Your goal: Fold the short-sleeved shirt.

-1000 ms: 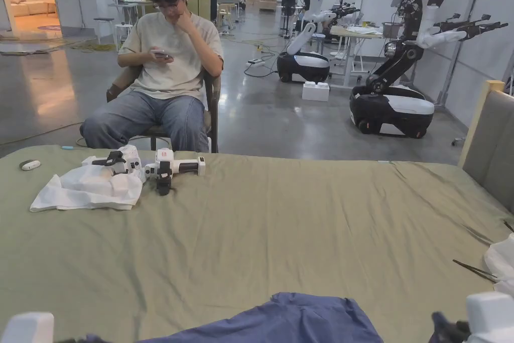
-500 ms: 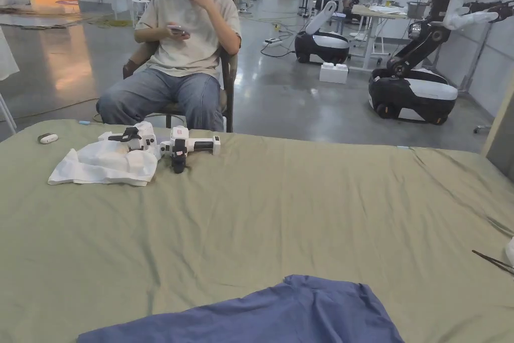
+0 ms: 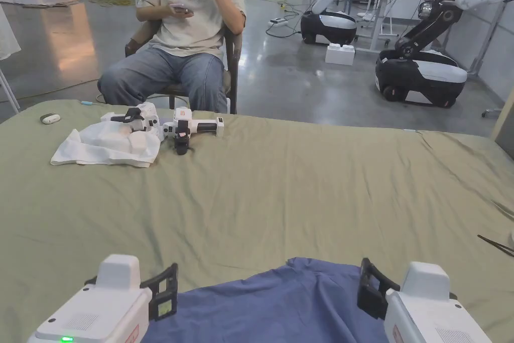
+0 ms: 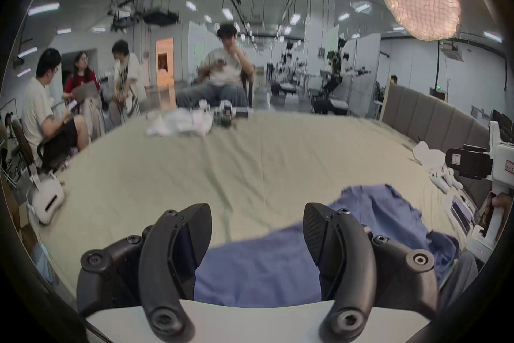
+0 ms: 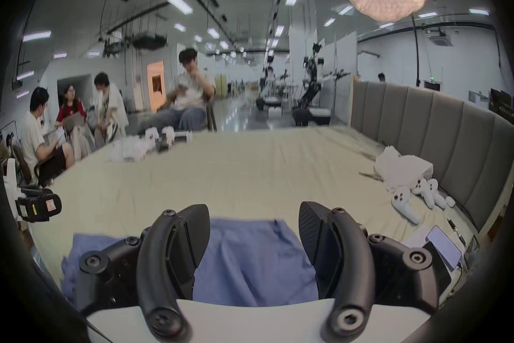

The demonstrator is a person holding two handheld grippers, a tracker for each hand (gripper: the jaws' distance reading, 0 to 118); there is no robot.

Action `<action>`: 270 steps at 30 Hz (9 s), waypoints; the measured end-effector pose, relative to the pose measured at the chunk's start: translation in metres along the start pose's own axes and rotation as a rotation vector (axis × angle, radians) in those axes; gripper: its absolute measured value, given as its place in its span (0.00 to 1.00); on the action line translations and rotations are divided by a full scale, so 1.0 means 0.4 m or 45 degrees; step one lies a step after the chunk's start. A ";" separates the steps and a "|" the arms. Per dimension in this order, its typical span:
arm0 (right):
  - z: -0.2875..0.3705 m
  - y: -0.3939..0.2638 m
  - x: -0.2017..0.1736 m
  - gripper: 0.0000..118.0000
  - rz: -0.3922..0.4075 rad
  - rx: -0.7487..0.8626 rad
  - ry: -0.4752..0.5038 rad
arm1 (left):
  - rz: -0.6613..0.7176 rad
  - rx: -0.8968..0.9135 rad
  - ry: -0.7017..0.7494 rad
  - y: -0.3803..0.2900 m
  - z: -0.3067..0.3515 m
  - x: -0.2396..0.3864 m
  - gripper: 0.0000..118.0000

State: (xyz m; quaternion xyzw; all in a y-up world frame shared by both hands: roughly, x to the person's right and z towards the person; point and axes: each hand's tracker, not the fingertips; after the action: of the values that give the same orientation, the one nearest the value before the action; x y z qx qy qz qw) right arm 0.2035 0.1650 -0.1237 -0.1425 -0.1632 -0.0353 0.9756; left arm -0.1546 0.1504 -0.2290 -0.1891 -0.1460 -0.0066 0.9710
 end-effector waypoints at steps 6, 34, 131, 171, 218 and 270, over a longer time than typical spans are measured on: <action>0.050 0.051 -0.059 0.17 0.069 0.253 -0.032 | -0.115 0.204 0.053 0.055 0.054 0.043 0.31; -0.023 -0.024 -0.073 0.00 0.128 0.041 0.045 | 0.462 -0.807 0.090 -0.135 -0.303 -0.434 0.62; -0.393 1.115 0.209 0.06 0.128 0.310 -0.123 | -0.119 0.286 0.060 1.197 -0.356 -0.150 0.00; 0.202 0.098 0.290 0.06 0.292 -0.289 -0.100 | 0.016 -0.168 -0.111 0.117 0.134 -0.193 0.00; 0.150 0.060 -0.013 0.02 0.009 0.316 -0.060 | -0.141 0.247 -0.065 0.079 0.082 0.097 0.00; 0.187 -0.294 0.309 0.59 0.060 -0.818 -0.128 | 0.057 -0.838 -0.014 -0.271 0.078 -0.187 0.00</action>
State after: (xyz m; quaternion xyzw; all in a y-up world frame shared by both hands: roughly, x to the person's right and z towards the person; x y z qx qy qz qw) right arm 0.2837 0.0714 0.0159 -0.4482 -0.1885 -0.0553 0.8721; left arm -0.2425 0.0583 -0.1831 -0.4958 -0.1371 -0.0310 0.8570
